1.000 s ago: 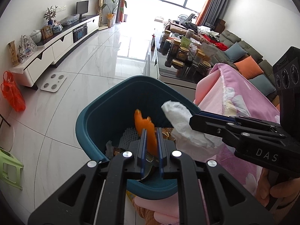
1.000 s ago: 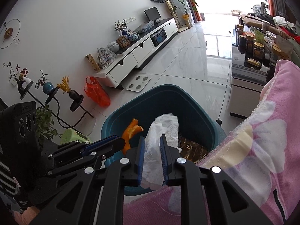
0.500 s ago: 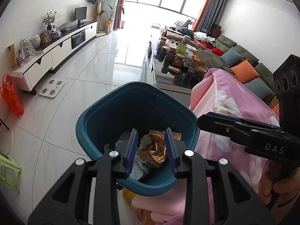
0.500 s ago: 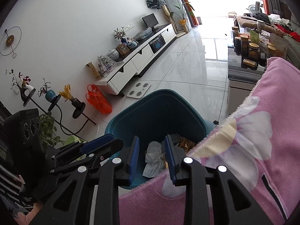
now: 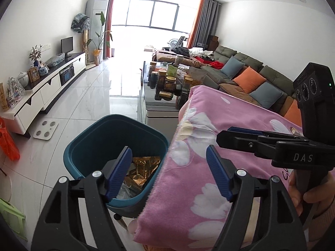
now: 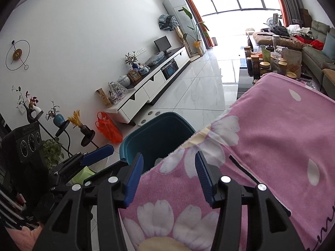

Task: Collect trash
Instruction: 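Move both open tools back over the trash on the blanket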

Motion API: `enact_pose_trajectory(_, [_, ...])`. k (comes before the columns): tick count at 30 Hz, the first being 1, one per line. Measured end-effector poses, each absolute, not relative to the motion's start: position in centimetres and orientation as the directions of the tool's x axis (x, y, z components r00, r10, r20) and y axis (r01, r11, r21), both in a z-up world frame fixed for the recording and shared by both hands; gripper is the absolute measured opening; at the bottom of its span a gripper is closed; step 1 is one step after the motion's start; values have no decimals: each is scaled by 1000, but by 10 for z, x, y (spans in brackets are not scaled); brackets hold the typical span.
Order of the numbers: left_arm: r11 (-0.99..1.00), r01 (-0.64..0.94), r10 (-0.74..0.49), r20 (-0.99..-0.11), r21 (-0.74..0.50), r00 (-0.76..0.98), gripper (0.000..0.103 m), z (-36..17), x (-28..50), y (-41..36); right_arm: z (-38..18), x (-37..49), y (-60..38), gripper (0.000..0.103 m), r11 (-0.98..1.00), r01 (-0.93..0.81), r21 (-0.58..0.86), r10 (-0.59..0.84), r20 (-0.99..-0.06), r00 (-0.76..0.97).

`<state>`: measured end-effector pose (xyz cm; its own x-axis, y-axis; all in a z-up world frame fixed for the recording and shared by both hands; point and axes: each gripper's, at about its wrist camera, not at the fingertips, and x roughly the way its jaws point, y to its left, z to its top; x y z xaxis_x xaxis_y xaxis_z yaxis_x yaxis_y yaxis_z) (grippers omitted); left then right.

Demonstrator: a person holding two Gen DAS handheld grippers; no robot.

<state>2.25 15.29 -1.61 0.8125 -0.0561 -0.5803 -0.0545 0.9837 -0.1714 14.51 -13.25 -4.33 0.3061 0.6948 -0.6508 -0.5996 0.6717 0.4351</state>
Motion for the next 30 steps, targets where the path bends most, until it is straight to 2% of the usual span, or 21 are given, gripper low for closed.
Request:
enact_pose_trajectory(13, [947, 240, -321, -603, -213, 730, 78, -31, 23, 34, -23, 98, -275, 51, 817, -450, 360, 567, -642, 516])
enact_pose_trajectory(23, [845, 468, -516, -618, -257, 593, 77, -38, 24, -59, -15, 69, -410, 51, 926, -182, 330, 362, -645, 673])
enact_pose_trajectory(30, [791, 562, -561, -655, -243, 507, 76, -48, 26, -119, -33, 45, -455, 51, 951, -106, 291, 286, -695, 660])
